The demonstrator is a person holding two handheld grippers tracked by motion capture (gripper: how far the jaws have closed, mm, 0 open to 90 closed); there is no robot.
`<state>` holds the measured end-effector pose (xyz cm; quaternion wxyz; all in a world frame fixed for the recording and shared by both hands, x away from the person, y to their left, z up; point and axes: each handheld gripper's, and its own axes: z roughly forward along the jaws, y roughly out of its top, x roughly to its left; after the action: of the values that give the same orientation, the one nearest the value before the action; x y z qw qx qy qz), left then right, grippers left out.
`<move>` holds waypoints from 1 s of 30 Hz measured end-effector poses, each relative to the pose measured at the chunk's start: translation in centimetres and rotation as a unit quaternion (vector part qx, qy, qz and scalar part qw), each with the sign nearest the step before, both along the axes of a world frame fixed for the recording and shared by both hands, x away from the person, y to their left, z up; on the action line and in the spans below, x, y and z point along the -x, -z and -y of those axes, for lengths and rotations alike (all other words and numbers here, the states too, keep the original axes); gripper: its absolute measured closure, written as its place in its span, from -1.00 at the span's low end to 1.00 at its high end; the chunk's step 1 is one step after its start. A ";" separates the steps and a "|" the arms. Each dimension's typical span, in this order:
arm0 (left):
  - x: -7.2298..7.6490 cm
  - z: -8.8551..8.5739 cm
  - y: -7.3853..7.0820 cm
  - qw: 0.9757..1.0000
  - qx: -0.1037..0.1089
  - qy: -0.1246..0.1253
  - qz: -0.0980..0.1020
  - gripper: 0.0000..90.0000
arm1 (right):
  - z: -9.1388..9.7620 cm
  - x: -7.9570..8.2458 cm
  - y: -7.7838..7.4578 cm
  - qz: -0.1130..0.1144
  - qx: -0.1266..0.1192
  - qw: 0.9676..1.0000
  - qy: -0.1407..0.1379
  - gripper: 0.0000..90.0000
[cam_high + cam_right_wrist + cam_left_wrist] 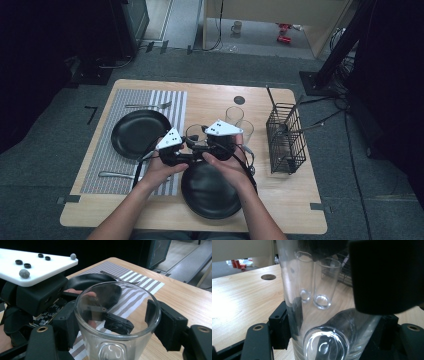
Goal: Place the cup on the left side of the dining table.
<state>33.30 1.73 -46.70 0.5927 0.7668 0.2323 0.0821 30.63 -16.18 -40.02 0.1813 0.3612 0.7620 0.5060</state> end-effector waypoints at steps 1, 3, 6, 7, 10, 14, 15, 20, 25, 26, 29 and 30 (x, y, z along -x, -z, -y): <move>0.0 0.0 0.0 1.000 0.000 0.000 0.002 -0.30 | 0.0 0.0 0.0 0.002 -0.001 1.000 0.000 -0.35; 0.1 0.0 -0.1 1.000 0.000 0.001 0.004 -0.30 | 0.1 0.1 -0.1 0.003 -0.004 1.000 -0.001 -0.35; 0.3 0.0 -0.2 1.000 -0.002 0.004 0.012 -0.29 | 0.3 0.2 0.0 0.003 -0.014 1.000 -0.006 -0.36; 0.4 -0.1 -0.3 1.000 -0.002 0.005 0.015 -0.29 | 0.3 0.1 0.1 -0.001 -0.019 1.000 -0.008 -0.36; 0.5 -0.1 -0.2 1.000 -0.005 0.008 0.020 -0.29 | 0.6 -0.1 0.1 -0.008 -0.032 0.999 -0.015 -0.37; 0.7 -0.2 -0.1 1.000 -0.008 0.009 0.026 -0.29 | 0.6 -0.2 0.4 -0.014 -0.039 0.999 -0.026 -0.36; 0.7 -0.3 -0.1 1.000 -0.009 0.010 0.028 -0.29 | 0.5 -0.1 0.4 -0.011 -0.035 0.999 -0.027 -0.36; 0.6 -0.3 -0.3 1.000 0.001 0.015 0.017 -0.30 | 0.4 0.1 0.4 -0.004 -0.029 0.999 -0.028 -0.36; 0.8 -0.2 -0.9 1.000 0.008 0.016 0.024 -0.31 | 0.4 0.3 0.7 -0.005 -0.029 0.999 -0.037 -0.36; 0.8 -0.3 -1.1 0.999 0.008 0.017 0.028 -0.31 | 0.5 0.2 0.8 -0.008 -0.032 0.999 -0.042 -0.36; 1.0 -0.4 -1.2 0.999 0.004 0.018 0.029 -0.31 | 0.6 0.2 0.8 -0.012 -0.033 0.998 -0.047 -0.36; 1.1 -0.4 -1.2 0.999 0.004 0.016 0.030 -0.31 | 0.6 0.3 0.8 -0.014 -0.036 0.998 -0.050 -0.36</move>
<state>32.24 2.10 -45.50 0.6036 0.7654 0.2020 0.0950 30.36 -16.76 -40.87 0.1318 0.3356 0.7631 0.5363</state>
